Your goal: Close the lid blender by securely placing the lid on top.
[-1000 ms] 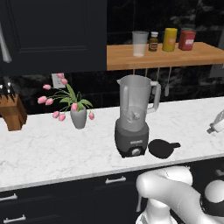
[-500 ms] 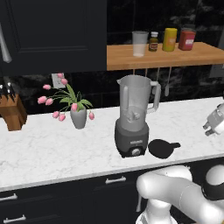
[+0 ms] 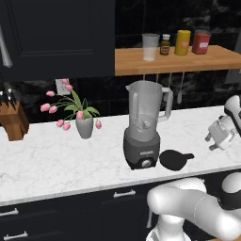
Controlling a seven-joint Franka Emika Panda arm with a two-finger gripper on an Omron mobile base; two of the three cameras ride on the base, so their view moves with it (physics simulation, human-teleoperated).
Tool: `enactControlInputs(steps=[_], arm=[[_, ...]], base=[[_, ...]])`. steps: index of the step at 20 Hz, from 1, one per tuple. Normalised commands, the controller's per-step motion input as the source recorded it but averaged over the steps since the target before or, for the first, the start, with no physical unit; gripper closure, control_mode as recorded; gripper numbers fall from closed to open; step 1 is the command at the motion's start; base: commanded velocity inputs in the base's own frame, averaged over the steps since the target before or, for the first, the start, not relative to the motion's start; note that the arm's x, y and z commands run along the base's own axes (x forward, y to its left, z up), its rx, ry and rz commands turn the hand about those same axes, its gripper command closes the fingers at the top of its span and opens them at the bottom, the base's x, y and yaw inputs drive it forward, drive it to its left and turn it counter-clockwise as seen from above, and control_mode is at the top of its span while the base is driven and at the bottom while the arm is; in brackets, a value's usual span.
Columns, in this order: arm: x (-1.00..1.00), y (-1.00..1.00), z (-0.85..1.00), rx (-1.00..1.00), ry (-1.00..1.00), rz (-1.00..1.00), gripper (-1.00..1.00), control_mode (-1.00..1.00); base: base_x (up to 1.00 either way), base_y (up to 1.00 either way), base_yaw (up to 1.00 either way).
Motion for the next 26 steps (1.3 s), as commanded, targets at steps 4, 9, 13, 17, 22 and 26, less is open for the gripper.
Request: enactControlInputs(steps=[4, 9, 13, 17, 22, 26], arm=[[0.48, 0.01, -0.35, 0.0, -0.09, 0.1, -1.0, -1.0], [0.09, -0.02, -0.45, -0.08, -0.02, 0.1, -1.0, -1.0], [0.04, 0.0, -0.36, -0.05, 0.0, 0.11, -1.0, -1.0], [0.01, 0.0, -0.22, -0.01, 0.0, 0.12, -1.0, -1.0], [0.09, 0.0, 0.0, 0.0, -0.01, 0.05, -1.0, -1.0], [0.1, 0.03, -0.01, 0.0, -0.02, 0.01, -1.0, -1.0]], base=[[0.0, 0.0, 0.0], [0.0, 0.0, 0.0], [0.0, 0.0, 0.0], [0.0, 0.0, 0.0], [0.0, 0.0, 0.0], [0.0, 0.0, 0.0]])
